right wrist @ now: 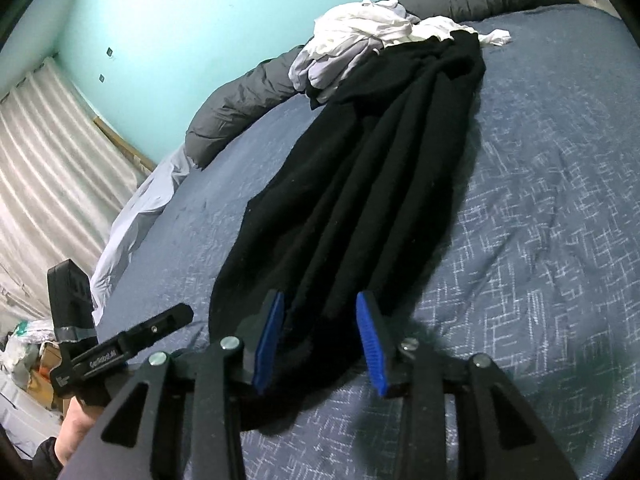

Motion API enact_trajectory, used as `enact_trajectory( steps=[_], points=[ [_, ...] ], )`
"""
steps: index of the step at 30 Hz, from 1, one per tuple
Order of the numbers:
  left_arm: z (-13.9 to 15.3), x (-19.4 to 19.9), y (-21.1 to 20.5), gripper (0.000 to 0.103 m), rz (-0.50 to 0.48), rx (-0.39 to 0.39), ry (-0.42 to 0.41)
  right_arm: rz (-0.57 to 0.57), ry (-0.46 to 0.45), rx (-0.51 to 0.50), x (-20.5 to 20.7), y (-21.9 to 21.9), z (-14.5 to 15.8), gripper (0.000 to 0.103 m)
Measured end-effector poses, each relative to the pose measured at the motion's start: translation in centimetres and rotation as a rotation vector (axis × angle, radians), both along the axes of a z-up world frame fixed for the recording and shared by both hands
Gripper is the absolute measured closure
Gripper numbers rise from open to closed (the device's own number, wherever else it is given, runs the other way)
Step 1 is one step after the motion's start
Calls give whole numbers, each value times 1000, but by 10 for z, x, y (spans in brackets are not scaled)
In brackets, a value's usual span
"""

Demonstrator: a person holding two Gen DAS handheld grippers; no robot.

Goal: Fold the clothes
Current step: 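Lower the left gripper onto the hoodie hood and grasp it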

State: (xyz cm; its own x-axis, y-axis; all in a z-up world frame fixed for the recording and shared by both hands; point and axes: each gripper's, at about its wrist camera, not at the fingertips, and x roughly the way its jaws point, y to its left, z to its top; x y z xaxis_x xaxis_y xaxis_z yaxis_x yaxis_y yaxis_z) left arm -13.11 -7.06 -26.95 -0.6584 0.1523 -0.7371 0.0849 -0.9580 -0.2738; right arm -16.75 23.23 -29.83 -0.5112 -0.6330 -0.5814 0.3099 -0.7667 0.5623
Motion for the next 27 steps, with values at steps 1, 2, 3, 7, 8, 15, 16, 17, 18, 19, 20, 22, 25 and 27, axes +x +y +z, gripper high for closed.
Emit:
enact_trajectory(
  steps=[1, 2, 3, 7, 8, 15, 16, 17, 18, 19, 20, 22, 25, 27],
  points=[
    [0, 0, 2, 1, -12, -5, -3, -5, -1, -2, -1, 1, 0, 64],
    [-1, 0, 5, 1, -25, -11, -5, -12, -2, -7, -2, 3, 0, 64],
    [-2, 1, 7, 1, -37, -21, -10, -19, 0, -13, -3, 5, 1, 64],
    [-9, 0, 14, 1, -73, -68, -35, -51, 8, -25, -5, 15, 3, 64],
    [-11, 0, 14, 1, -75, -76, -41, -58, 7, -29, -6, 17, 3, 64],
    [-24, -1, 18, 14, -124, -102, -78, -69, 0, -37, -8, 20, 2, 64],
    [-24, -1, 21, 17, -137, -114, -80, -69, -3, -38, -9, 20, 2, 64],
    [-25, -2, 23, 24, -150, -125, -82, -68, -6, -39, -9, 20, 1, 64],
    [-25, -2, 26, 29, -162, -133, -84, -69, -8, -39, -10, 20, 0, 64],
    [-26, -3, 28, 31, -172, -136, -83, -70, -9, -39, -10, 21, 0, 64],
    [-26, -4, 30, 33, -183, -136, -83, -70, -9, -41, -10, 21, 0, 64],
    [-26, -5, 35, 34, -203, -134, -83, -70, -3, -45, -10, 23, 2, 64],
    [-21, -8, 45, 34, -229, -154, -73, -74, -1, -51, -12, 25, 3, 64],
    [-17, -8, 53, 34, -259, -168, -59, -76, -2, -54, -13, 26, 3, 64]
  ],
)
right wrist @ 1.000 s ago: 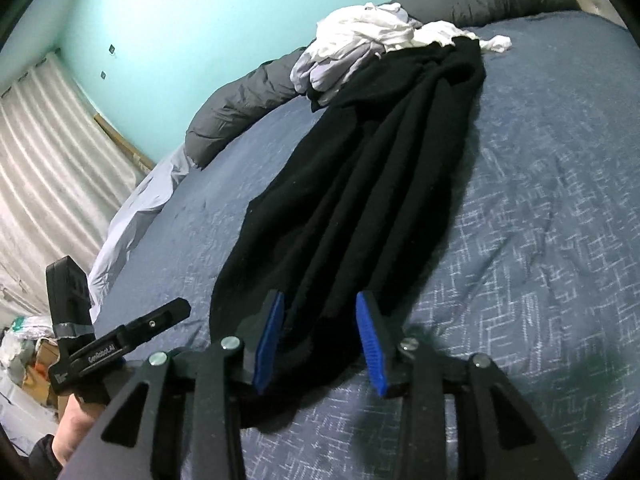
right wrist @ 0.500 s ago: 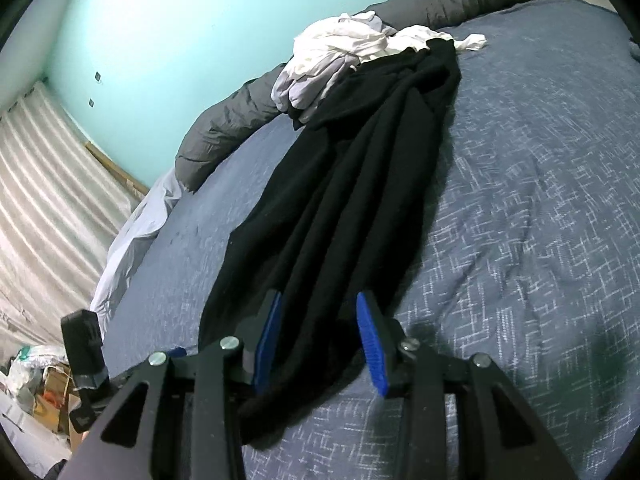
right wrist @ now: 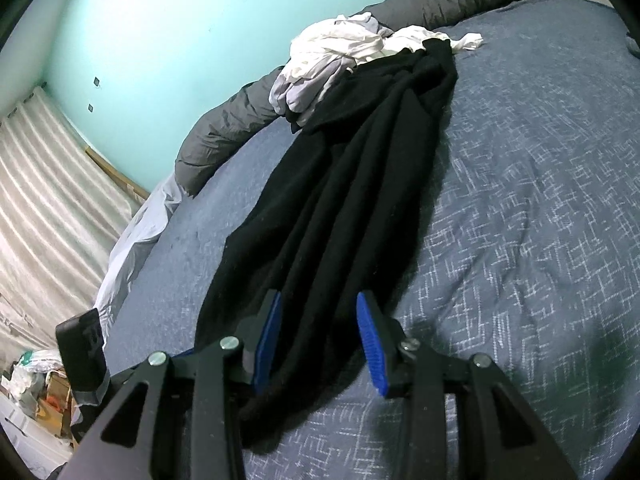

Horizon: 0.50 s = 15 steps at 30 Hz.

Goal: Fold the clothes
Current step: 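Lower the left gripper onto the hoodie hood and grasp it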

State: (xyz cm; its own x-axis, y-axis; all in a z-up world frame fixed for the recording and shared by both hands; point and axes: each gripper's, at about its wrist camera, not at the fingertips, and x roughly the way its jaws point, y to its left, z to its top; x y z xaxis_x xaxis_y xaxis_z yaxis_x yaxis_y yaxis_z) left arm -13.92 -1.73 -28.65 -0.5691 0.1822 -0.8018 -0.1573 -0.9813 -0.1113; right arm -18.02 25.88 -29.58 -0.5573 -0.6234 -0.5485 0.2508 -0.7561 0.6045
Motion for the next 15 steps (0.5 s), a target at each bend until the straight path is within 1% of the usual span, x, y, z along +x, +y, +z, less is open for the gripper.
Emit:
enact_trajectory(
  steps=[3, 4, 8, 11, 15],
  points=[
    [1, 4, 13, 34, -68, -47, 7, -2, 0, -4, -2, 2, 0, 64],
    [-1, 4, 14, 34, -70, -59, 7, -2, 0, -6, -2, 2, 1, 64],
    [-6, -1, 15, 34, -65, -59, 1, 0, 2, -8, -4, 2, 1, 64],
    [-8, -2, 17, 34, -75, -102, -7, 2, 1, -6, -4, 2, 0, 64],
    [-7, -1, 4, 34, -40, -118, -26, -12, -2, -14, -6, 6, 1, 64]
  ],
)
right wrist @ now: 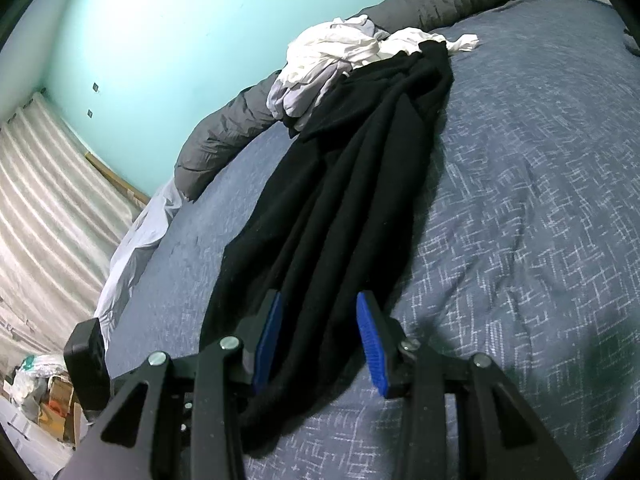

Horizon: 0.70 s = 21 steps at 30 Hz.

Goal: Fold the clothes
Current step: 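Lower the left gripper onto the hoodie hood and grasp it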

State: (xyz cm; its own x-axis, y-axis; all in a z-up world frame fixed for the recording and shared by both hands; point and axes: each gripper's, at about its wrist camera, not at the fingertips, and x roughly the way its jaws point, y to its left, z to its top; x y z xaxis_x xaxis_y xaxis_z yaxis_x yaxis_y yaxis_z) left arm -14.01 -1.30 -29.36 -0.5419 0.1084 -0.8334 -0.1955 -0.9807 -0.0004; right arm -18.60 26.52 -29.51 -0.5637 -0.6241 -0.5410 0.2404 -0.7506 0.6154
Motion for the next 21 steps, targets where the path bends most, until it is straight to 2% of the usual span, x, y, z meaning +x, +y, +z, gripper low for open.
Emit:
enact_trajectory(
  steps=[3, 6, 11, 17, 21],
  points=[
    [-2, -3, -9, 34, 28, 6, -9, 2, -5, 1, 0, -1, -1, 64],
    [-3, -6, 1, 34, -5, 1, -8, 7, -3, 5, 1, -2, -1, 64],
    [4, -10, 16, 35, -47, 52, 23, 1, -5, 5, 0, 0, -1, 64],
    [32, -24, 27, 52, -63, 84, 133, -9, 11, 1, -3, 6, 2, 64],
    [45, -45, 30, 64, -74, 111, 159, -33, 11, -13, -7, 14, 2, 64]
  ],
)
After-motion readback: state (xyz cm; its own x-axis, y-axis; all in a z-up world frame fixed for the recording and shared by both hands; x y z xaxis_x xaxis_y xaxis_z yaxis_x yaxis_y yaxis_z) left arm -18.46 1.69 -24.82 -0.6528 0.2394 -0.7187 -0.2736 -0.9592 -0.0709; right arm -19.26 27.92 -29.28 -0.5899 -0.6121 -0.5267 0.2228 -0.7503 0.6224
